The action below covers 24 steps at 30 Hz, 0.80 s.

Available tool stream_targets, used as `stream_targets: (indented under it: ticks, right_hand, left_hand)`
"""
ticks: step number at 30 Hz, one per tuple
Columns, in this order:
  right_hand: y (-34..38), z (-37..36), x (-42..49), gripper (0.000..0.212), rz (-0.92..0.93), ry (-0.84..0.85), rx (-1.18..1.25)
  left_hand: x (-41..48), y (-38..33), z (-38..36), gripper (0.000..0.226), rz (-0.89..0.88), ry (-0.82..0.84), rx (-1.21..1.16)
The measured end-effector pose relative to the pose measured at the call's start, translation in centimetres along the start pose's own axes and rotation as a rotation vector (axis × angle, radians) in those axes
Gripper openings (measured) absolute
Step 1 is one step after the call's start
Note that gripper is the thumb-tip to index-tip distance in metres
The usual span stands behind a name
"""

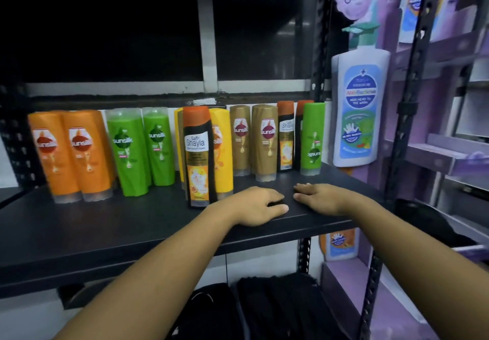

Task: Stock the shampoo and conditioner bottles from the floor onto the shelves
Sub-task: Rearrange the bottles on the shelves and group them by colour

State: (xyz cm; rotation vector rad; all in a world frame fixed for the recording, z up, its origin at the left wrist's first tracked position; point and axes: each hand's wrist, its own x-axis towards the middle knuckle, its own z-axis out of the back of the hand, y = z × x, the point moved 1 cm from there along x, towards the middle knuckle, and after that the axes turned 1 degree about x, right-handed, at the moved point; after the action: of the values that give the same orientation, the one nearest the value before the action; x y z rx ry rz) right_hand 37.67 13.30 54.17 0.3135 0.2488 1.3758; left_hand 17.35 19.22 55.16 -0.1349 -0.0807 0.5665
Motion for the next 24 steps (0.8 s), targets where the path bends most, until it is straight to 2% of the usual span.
stream_targets:
  ticks: [4, 10, 15, 17, 19, 24]
  right_hand:
    - [-1.9, 1.2, 1.7, 0.06, -0.123, -0.122, 0.234]
    - [-4.8, 1.7, 4.5, 0.065, -0.241, -0.462, 0.612]
    - [-6.3, 2.0, 7.5, 0.093, -0.258, -0.524, 0.784]
    - [-6.4, 2.0, 8.5, 0.096, -0.241, -0.541, 0.849]
    - [-6.5, 2.0, 9.2, 0.089, -0.223, -0.565, 0.869]
    - [-6.6, 1.5, 10.1, 0.074, -0.196, -0.639, 0.7]
  left_hand:
    - [4.7, 0.2, -0.4, 0.065, 0.044, 0.019, -0.037]
    - [8.9, 1.1, -1.3, 0.073, 0.064, 0.023, -0.06]
    - [9.4, 1.5, -2.2, 0.069, 0.056, -0.018, -0.105]
    - [9.5, 1.6, -2.3, 0.069, 0.058, -0.027, -0.119]
    - [9.6, 1.8, -2.4, 0.069, 0.056, -0.036, -0.129]
    - [9.7, 1.9, -2.3, 0.069, 0.053, -0.042, -0.133]
